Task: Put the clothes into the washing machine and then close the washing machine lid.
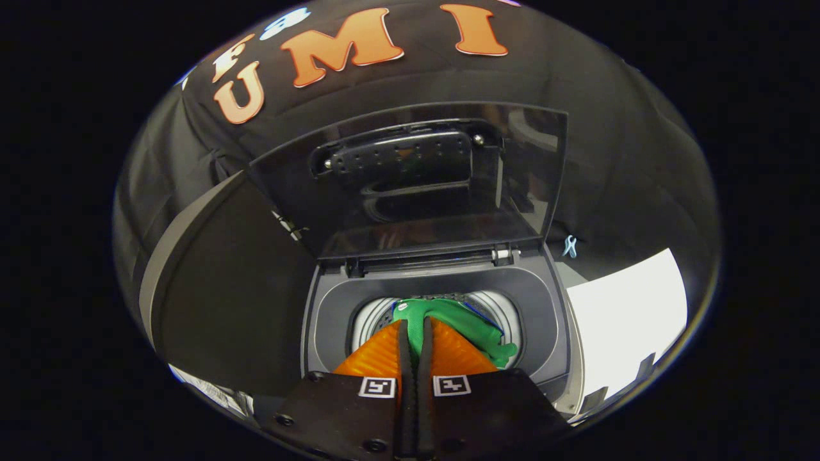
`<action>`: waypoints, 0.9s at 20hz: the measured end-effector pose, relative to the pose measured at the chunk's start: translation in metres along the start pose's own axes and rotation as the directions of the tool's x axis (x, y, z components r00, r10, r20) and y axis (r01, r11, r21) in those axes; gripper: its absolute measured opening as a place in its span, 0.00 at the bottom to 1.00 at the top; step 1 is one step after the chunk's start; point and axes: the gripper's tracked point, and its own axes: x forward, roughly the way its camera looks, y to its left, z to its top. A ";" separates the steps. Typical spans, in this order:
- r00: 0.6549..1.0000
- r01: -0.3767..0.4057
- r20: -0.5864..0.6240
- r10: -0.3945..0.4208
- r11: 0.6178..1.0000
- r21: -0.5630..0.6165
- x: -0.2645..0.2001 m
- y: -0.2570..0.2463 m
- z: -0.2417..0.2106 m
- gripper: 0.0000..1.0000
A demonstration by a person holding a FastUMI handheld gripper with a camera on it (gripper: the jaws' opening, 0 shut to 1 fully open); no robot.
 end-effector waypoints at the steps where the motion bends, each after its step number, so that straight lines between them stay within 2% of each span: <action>1: 1.000 0.016 -0.002 -0.016 1.000 0.015 0.006 -0.001 -0.002 0.08; 11: 0.987 0.124 -0.107 -0.120 0.992 0.034 0.063 -0.003 -0.041 0.09; 15: 0.976 0.164 -0.150 -0.156 0.986 0.043 0.067 -0.005 -0.051 0.18; 17: 0.973 0.199 -0.121 -0.195 0.980 0.023 0.065 -0.012 -0.045 0.22; 18: 0.972 0.211 -0.108 -0.209 0.978 0.005 0.062 -0.014 -0.040 0.29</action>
